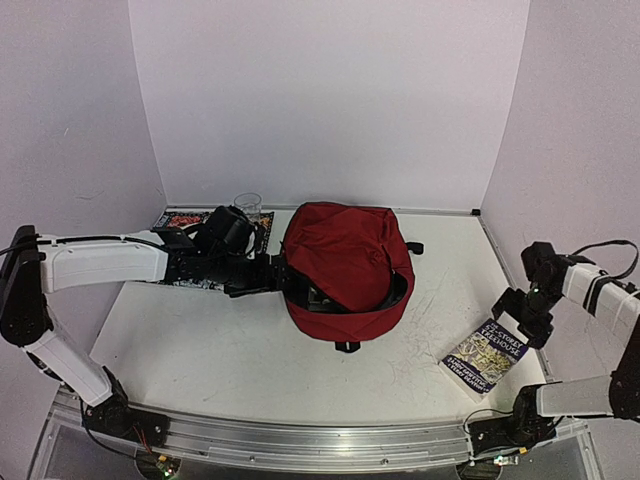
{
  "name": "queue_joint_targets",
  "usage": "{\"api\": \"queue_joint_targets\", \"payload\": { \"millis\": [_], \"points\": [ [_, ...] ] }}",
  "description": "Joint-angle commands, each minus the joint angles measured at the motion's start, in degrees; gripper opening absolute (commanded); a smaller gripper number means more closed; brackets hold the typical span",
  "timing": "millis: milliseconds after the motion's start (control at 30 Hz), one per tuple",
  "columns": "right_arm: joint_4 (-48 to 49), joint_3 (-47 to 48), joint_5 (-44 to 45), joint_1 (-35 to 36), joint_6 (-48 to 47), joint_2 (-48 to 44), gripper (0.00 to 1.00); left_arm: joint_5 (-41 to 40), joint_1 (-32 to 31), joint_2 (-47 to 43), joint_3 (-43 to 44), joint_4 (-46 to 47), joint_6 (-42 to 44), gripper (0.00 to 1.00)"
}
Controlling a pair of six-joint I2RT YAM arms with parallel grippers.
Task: Pack the student bag
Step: Move the book to the center of the board.
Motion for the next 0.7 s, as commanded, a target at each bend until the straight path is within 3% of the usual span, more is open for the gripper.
{"api": "queue_joint_targets", "payload": {
  "millis": [0,133,267,433,667],
  "points": [
    [1.1,-4.7,-1.6,-0.2,2.0,1.9,0.98,1.5,-0.2,-2.7,4.4,-1.6,0.2,0.84],
    [6.2,-7.7,-5.8,-0.2,-2.0,3.9,0.98,3.0,-1.6,-1.7,8.5,-1.6,-0.7,0.84],
    [13.0,-9.8,-15.7,-0.1,-5.5,3.8,0.98,3.0,-4.6,0.1,12.8,-1.6,-0.9,0.84],
    [19.5,-8.2,-22.7,2.1,-7.3,6.0,0.97,2.2,-6.5,2.3,15.4,-1.6,-1.1,0.84],
    [25.5,-1.1,-25.4,14.3,-4.4,14.8,0.93,3.7,-10.3,8.1,21.7,-1.6,-1.3,0.83]
  ]
}}
